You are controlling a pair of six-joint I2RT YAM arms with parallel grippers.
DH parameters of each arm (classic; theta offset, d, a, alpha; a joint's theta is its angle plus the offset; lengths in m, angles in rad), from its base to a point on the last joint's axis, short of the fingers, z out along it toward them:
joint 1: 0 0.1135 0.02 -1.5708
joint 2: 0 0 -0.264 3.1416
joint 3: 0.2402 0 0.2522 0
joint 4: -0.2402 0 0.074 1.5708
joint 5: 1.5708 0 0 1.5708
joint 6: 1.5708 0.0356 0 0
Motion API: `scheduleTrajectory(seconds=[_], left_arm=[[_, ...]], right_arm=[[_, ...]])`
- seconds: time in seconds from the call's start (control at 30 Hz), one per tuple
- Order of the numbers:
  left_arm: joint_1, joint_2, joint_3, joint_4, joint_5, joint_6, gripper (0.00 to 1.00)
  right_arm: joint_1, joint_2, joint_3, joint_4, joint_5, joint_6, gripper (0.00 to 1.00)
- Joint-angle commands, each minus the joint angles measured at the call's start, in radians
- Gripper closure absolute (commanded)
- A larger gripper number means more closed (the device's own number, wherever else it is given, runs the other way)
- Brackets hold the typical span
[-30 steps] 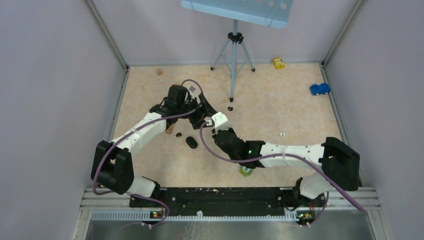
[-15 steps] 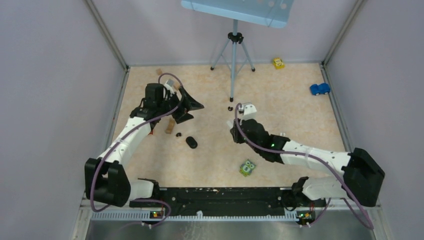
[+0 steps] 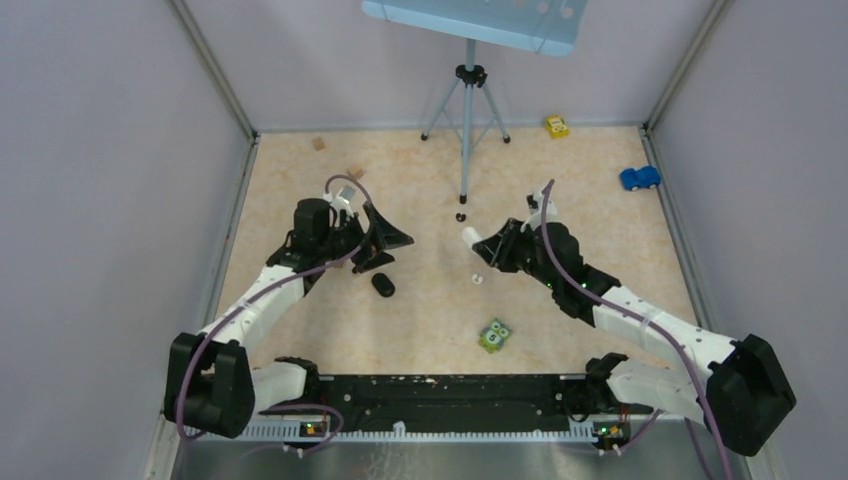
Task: Insert the wireless bluetooth earbuds into the charging case
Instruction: Pass from the right arm to the left
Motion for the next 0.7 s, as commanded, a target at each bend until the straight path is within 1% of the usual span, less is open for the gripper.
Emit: scheduleTrajectory(seconds=[0.0, 0.1, 0.17, 0.33, 0.43, 0.5, 0.6, 0.67], left_arm=[[-0.018, -0.015, -0.048, 0.278, 0.174, -0.044, 0.01], [-0.040, 0.026, -0.083, 0.439, 0.248, -0.131, 0.01], [-0.067, 0.054, -0.084, 0.493, 0.259, -0.153, 0.01], [-0.138, 0.083, -0.099, 0.618, 0.227, -0.211, 0.01], [-0.172, 0.115, -0.145, 0.791, 0.207, -0.305, 0.01], [-0.186, 0.135, -0.166, 0.875, 0.197, -0.340, 0.01], [-0.190, 0.137, -0.181, 0.912, 0.177, -0.347, 0.04], [-0.190, 0.134, -0.181, 0.899, 0.170, -0.337, 0.08]], right_arm=[[-0.009, -0.022, 0.007, 0.110, -0.107, 0.088, 1.00], [-0.009, -0.009, 0.002, 0.171, -0.162, 0.127, 1.00], [-0.009, 0.002, -0.003, 0.216, -0.184, 0.168, 1.00], [-0.011, 0.052, -0.021, 0.342, -0.244, 0.266, 1.00], [-0.011, 0.080, -0.029, 0.385, -0.271, 0.309, 1.00], [-0.011, 0.090, -0.036, 0.408, -0.281, 0.331, 1.00], [-0.011, 0.092, -0.059, 0.454, -0.290, 0.372, 1.00], [-0.011, 0.099, -0.067, 0.484, -0.301, 0.403, 1.00]])
